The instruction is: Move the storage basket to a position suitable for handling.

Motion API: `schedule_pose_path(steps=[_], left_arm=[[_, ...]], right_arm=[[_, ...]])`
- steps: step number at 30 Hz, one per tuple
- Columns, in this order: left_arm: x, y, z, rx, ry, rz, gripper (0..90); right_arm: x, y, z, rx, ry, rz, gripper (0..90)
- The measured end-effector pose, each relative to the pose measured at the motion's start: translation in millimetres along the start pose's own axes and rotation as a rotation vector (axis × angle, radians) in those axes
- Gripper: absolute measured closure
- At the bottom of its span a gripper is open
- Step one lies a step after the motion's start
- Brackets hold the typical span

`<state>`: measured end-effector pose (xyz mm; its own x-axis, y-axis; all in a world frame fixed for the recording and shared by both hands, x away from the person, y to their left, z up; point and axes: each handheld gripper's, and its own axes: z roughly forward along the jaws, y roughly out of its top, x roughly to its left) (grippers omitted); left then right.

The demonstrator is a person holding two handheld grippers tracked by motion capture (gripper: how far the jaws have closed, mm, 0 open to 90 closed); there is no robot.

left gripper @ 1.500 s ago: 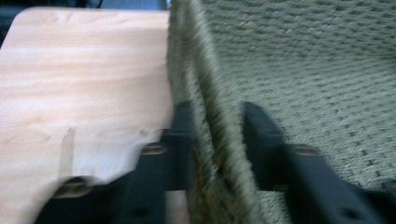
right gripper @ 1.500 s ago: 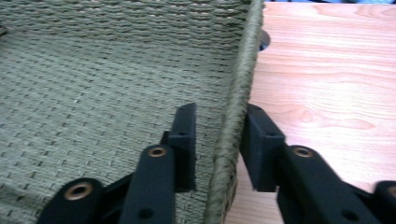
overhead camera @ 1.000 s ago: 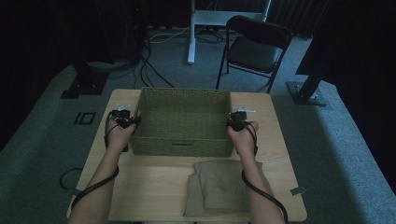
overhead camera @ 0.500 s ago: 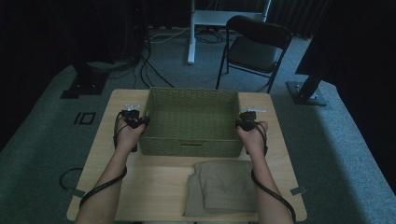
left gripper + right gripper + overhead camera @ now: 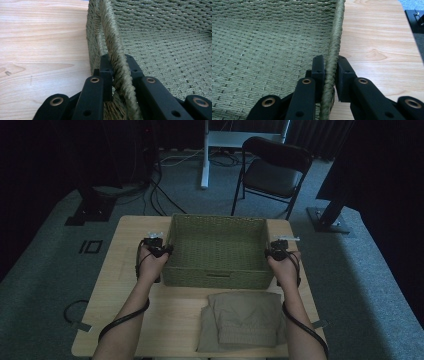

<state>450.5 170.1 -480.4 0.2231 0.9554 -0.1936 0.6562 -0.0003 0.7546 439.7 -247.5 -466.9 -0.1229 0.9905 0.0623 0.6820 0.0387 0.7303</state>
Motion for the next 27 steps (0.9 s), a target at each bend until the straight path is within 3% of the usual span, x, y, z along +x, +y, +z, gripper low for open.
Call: schedule_pose_path(steps=[16, 22, 27], left_arm=[[-37.1, 2.1, 13.3, 0.012, -0.019, 0.008, 81.0], [-47.5, 2.5, 16.5, 0.019, -0.025, 0.010, 81.1], [-52.9, 1.8, 17.2, 0.021, -0.025, 0.012, 81.1]], right_arm=[[-39.2, -4.1, -8.8, 0.006, -0.008, 0.026, 79.3], [-51.2, -6.4, -12.2, 0.004, -0.008, 0.044, 79.3], [-57.2, -7.5, -14.4, 0.008, -0.005, 0.032, 79.1]])
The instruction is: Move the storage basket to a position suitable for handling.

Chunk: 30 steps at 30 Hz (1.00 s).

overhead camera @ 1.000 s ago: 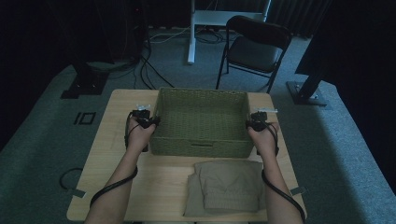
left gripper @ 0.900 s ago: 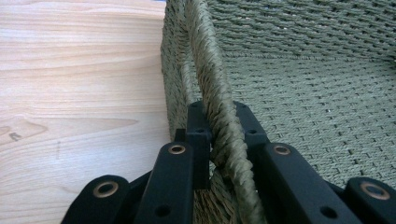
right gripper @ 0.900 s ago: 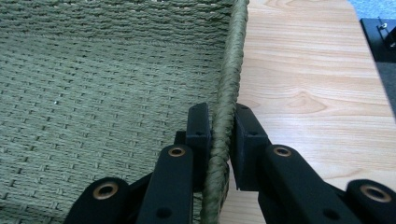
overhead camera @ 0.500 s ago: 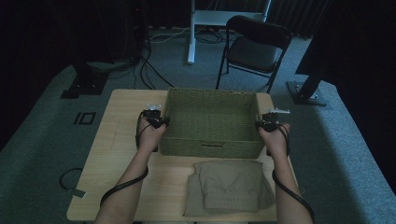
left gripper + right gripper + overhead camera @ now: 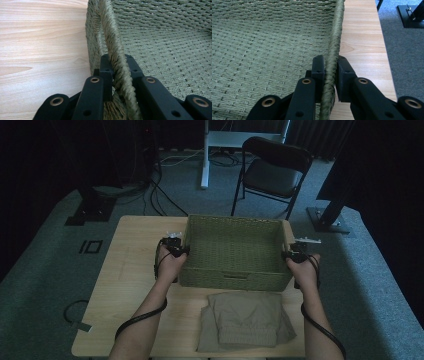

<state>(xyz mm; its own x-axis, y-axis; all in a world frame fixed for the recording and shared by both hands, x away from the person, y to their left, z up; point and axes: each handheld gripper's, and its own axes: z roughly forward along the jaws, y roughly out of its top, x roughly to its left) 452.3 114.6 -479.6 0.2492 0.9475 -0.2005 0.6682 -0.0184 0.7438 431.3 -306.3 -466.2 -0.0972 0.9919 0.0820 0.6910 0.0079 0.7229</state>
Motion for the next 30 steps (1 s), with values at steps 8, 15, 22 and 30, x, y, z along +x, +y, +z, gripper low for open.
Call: schedule_pose_path(steps=[8, 15, 22, 30], left_arm=[[-5.7, 0.9, 2.6, 0.002, -0.006, 0.003, 81.0], [-10.6, 1.6, 4.8, 0.007, -0.015, 0.011, 81.0], [-11.2, 1.9, 5.1, 0.009, -0.023, 0.016, 80.0], [-10.5, 6.5, 4.4, 0.011, -0.092, 0.105, 55.8]], right_arm=[[-7.6, -1.3, -2.7, 0.005, 0.010, 0.013, 78.8], [-12.9, -4.1, -5.8, 0.003, 0.007, 0.027, 78.8], [-13.9, -4.5, -6.4, 0.003, 0.000, 0.026, 78.6], [-14.9, -1.6, -8.8, -0.068, 0.041, 0.011, 62.0]])
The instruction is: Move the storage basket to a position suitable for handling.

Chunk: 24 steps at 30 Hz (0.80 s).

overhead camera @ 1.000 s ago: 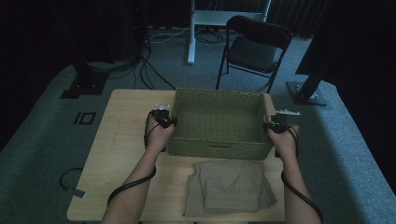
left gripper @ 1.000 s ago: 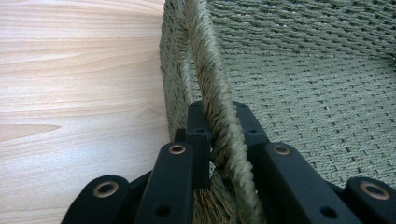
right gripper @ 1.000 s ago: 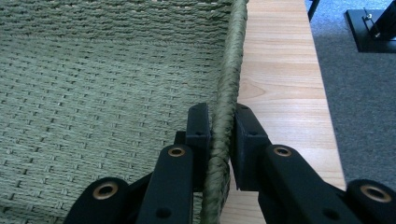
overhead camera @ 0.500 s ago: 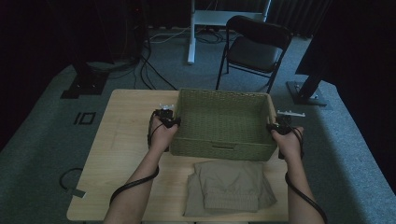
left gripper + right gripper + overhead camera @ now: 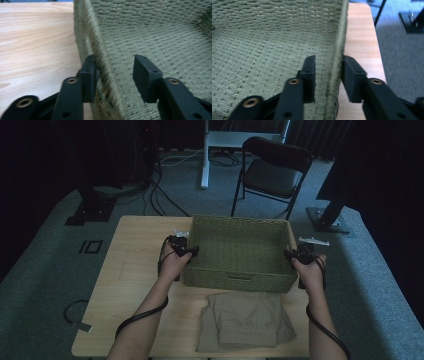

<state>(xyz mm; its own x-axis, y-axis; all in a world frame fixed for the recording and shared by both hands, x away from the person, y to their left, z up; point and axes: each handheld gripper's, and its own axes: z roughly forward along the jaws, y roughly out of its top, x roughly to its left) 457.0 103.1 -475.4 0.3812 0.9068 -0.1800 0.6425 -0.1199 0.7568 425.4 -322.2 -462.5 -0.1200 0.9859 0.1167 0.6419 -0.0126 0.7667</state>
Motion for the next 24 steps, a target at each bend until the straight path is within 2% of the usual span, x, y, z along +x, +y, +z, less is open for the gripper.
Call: schedule_pose_path(steps=[2, 3, 4, 5, 6, 7, 9, 10, 11, 12, 14, 15, 16, 17, 19, 20, 21, 22, 23, 24], left_arm=[[0.6, 3.4, -1.4, 0.017, -0.026, -0.006, 51.5], [0.6, 3.4, -1.4, 0.017, -0.026, -0.006, 45.7], [1.4, 5.0, -2.4, 0.001, -0.045, -0.012, 42.8], [1.7, 5.9, -3.4, 0.006, -0.046, -0.001, 42.1], [2.1, 6.8, -4.8, 0.013, -0.044, 0.048, 42.1], [1.9, 7.1, -5.9, 0.017, -0.046, 0.085, 33.5], [2.0, 8.2, -8.8, 0.011, -0.056, 0.132, 32.6], [2.6, 9.1, -11.0, 0.008, -0.075, 0.139, 30.1], [3.2, 9.8, -13.2, 0.003, -0.088, 0.134, 28.0], [3.2, 12.0, -16.8, -0.019, -0.087, 0.121, 27.1], [2.6, 15.4, -23.3, -0.060, -0.067, 0.129, 25.7], [2.3, 16.5, -26.7, -0.070, -0.075, 0.133, 24.4], [2.1, 18.0, -32.2, -0.078, -0.080, 0.127, 24.4], [2.1, 18.0, -32.2, -0.078, -0.080, 0.127, 24.4], [1.7, 18.4, -38.0, -0.076, -0.093, 0.148, 24.4], [1.8, 18.3, -41.7, -0.076, -0.105, 0.143, 24.4], [2.1, 17.8, -44.7, -0.073, -0.111, 0.136, 24.3], [2.7, 16.8, -49.6, -0.085, -0.119, 0.136, 24.3], [3.3, 15.9, -52.9, -0.088, -0.130, 0.131, 24.3], [3.5, 15.0, -56.8, -0.076, -0.142, 0.132, 22.9]], right_arm=[[0.3, 2.2, -0.8, -0.023, 0.017, -0.016, 55.2], [0.3, 2.2, -0.8, -0.023, 0.017, -0.016, 55.2], [0.5, 4.4, -2.7, -0.091, 0.013, -0.040, 46.9], [0.7, 5.5, -3.5, -0.098, 0.012, -0.040, 43.3], [0.7, 5.5, -3.5, -0.098, 0.012, -0.040, 43.3], [1.7, 7.7, -4.8, -0.105, 0.048, -0.016, 38.3], [2.4, 8.2, -5.1, -0.109, 0.058, -0.022, 35.1], [3.6, 8.9, -6.1, -0.114, 0.075, -0.023, 35.1], [4.6, 9.4, -7.6, -0.105, 0.085, -0.014, 34.6], [7.0, 10.7, -11.3, -0.126, 0.094, -0.045, 31.6], [8.5, 10.9, -13.1, -0.142, 0.101, -0.034, 28.1], [12.0, 11.9, -18.3, -0.166, 0.144, -0.026, 26.0], [13.5, 12.0, -19.8, -0.175, 0.152, -0.034, 21.7], [13.5, 12.0, -19.8, -0.175, 0.152, -0.034, 21.7], [18.4, 12.2, -23.9, -0.180, 0.181, -0.046, 15.6], [19.8, 12.3, -25.4, -0.184, 0.198, -0.048, 15.7], [24.0, 12.1, -30.0, -0.174, 0.241, -0.053, 15.8], [24.0, 12.1, -30.0, -0.174, 0.241, -0.053, 15.8], [26.5, 11.5, -32.9, -0.158, 0.234, -0.071, 20.3], [28.1, 10.8, -34.9, -0.157, 0.233, -0.078, 20.3]])
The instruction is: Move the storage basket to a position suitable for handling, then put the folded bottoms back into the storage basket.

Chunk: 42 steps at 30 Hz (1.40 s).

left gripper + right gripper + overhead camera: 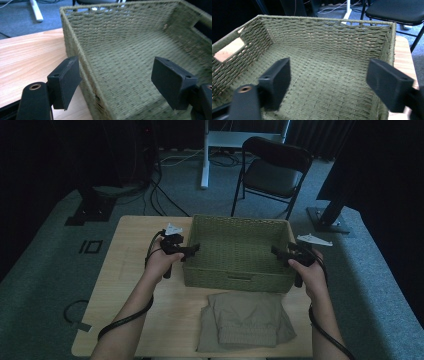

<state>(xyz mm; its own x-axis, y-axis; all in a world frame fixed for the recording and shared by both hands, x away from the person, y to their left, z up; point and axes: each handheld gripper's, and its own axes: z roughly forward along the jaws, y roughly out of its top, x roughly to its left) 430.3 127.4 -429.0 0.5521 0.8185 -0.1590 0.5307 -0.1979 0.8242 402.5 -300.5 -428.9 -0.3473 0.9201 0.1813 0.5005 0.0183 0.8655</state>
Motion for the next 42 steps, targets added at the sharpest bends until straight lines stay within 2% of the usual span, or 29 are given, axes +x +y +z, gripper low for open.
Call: schedule_pose_path(steps=[1, 4, 9, 10, 13, 14, 15, 22, 24, 28, 33, 36, 40, 42], left_arm=[[-0.6, -0.3, -2.1, 0.004, -0.004, -0.001, 18.9], [-2.1, -2.3, -10.6, -0.008, -0.030, -0.010, 18.2], [-6.5, -7.2, -19.2, -0.041, -0.042, 0.005, 15.6], [-9.0, -11.4, -22.4, -0.053, -0.041, 0.018, 15.6], [-11.1, -15.5, -25.1, -0.057, -0.045, 0.029, 15.6], [-13.4, -19.9, -27.2, -0.053, -0.056, 0.042, 15.6], [-13.4, -19.9, -27.2, -0.053, -0.056, 0.042, 15.6], [-23.5, -34.8, -39.3, -0.060, -0.085, 0.052, 15.7], [-28.0, -37.6, -42.4, -0.067, -0.091, 0.066, 15.7], [-38.6, -44.2, -49.0, -0.077, -0.116, 0.077, 15.7], [-49.7, -51.3, -53.7, -0.083, -0.114, 0.110, 15.6], [-63.7, -57.6, -56.1, -0.082, -0.148, 0.133, 15.6], [-75.5, -64.7, -54.0, -0.078, -0.173, 0.141, 15.6], [-78.5, -68.7, -51.5, -0.072, -0.172, 0.131, 15.6]], right_arm=[[2.1, -0.7, -1.7, -0.005, 0.007, -0.007, 19.4], [6.2, -3.0, -6.2, 0.001, 0.007, -0.034, 17.1], [10.2, -7.7, -12.8, -0.005, -0.006, -0.062, 16.6], [12.6, -11.4, -17.4, 0.000, -0.003, -0.086, 16.0], [15.3, -14.1, -21.9, -0.011, 0.006, -0.091, 16.1], [17.2, -15.8, -26.1, -0.011, 0.009, -0.131, 16.4], [18.4, -16.6, -28.4, -0.018, 0.006, -0.139, 16.4], [27.1, -27.1, -45.3, -0.042, 0.063, -0.134, 16.5], [29.6, -31.5, -49.5, -0.041, 0.062, -0.147, 16.4], [33.2, -41.4, -57.2, -0.045, 0.076, -0.137, 14.5], [36.9, -50.8, -65.0, -0.039, 0.082, -0.148, 14.5], [39.5, -60.0, -68.6, -0.040, 0.073, -0.163, 14.5], [41.8, -71.1, -68.9, -0.027, 0.087, -0.162, 14.7], [42.7, -77.7, -67.4, -0.016, 0.088, -0.165, 14.7]])
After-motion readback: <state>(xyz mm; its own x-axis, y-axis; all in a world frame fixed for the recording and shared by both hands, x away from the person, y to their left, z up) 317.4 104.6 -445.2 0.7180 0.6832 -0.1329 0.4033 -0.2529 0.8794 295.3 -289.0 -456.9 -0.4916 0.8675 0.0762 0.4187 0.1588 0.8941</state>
